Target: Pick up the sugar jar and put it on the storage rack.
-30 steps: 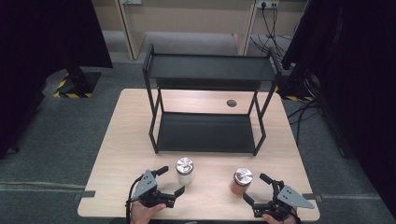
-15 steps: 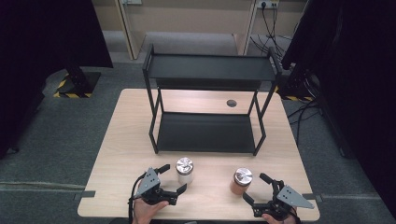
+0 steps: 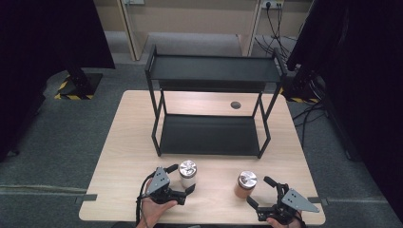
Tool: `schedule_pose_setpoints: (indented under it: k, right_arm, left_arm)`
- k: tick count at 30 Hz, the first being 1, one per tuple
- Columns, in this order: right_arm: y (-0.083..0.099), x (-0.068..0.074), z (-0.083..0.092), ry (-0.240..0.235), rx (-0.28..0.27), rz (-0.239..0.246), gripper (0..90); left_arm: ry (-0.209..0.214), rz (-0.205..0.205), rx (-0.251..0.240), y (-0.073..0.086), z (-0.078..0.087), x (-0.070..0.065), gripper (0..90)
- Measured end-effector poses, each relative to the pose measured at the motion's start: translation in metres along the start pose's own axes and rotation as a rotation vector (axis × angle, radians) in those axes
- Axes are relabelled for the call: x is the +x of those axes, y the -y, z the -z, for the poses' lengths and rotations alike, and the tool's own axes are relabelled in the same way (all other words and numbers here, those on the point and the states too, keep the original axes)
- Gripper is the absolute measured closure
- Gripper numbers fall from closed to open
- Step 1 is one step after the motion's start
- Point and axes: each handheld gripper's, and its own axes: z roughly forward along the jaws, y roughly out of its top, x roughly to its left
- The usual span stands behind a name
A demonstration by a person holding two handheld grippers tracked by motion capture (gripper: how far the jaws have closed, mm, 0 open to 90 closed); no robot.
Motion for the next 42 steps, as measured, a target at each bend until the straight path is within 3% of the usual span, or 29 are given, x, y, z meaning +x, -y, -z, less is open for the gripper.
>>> schedule_pose_setpoints:
  k: [13, 30, 42]
  right_arm:
    - [0.000, 0.000, 0.000, -0.003, 0.002, -0.003, 0.3]
    - [0.000, 0.000, 0.000, -0.006, 0.000, -0.003, 0.3]
    - [0.000, 0.000, 0.000, -0.007, -0.003, -0.005, 0.4]
  left_arm:
    - [-0.002, -0.008, 0.020, -0.006, -0.013, 0.005, 4.7]
    - [0.000, -0.008, 0.042, -0.009, -0.017, 0.005, 13.1]
    - [-0.021, -0.019, 0.065, -0.013, -0.021, 0.000, 29.2]
